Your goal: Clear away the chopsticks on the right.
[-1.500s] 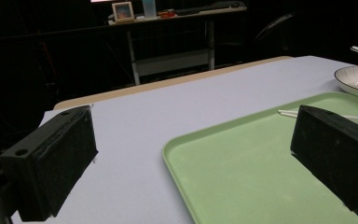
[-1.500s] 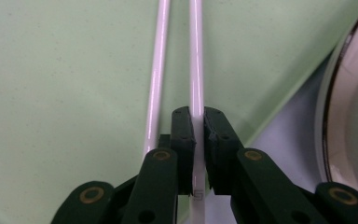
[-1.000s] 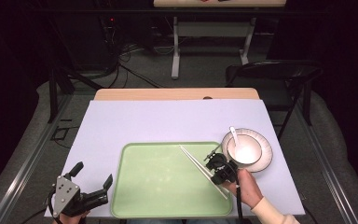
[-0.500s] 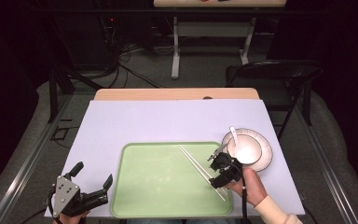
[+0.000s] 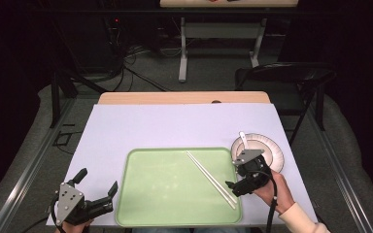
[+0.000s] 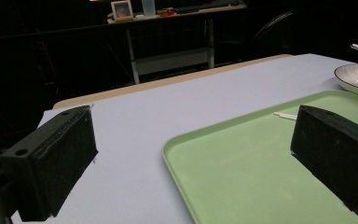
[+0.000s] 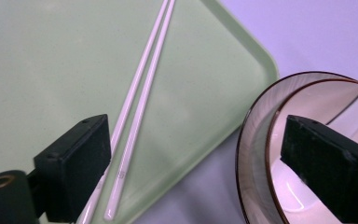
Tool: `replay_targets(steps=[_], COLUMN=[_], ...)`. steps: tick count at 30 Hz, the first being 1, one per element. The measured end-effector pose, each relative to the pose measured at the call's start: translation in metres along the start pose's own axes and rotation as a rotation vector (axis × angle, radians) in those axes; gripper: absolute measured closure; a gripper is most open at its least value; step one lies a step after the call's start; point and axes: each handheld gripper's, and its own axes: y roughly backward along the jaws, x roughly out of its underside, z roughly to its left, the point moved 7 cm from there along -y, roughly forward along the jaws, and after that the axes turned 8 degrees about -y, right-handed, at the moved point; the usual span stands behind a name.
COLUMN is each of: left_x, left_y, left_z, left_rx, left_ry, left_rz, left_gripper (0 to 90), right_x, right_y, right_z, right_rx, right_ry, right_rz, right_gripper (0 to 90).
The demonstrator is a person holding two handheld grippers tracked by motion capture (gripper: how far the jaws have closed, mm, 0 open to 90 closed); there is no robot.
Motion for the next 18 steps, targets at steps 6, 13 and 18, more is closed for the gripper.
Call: replay_targets(steps=[6, 13, 18], left_x=[0.000, 0.000, 0.000], left_y=[0.000, 0.000, 0.000], left_z=[0.000, 0.000, 0.000], left_rx=[0.000, 0.000, -0.001], left_ry=[0.000, 0.001, 0.002], left_rz=[0.000, 0.002, 0.001], left_gripper=[0.0, 0.0, 0.0], right_x=[0.010, 0.032, 0.051], right_y=[0.018, 0.032, 0.036], right_z=[-0.010, -0.023, -0.029], right_rx=[0.019, 0.063, 0.056], right_ry=[0.000, -0.029, -0.037], right_rz=[-0.066, -0.113, -0.105], right_gripper=[3.1, 0.7, 0.0])
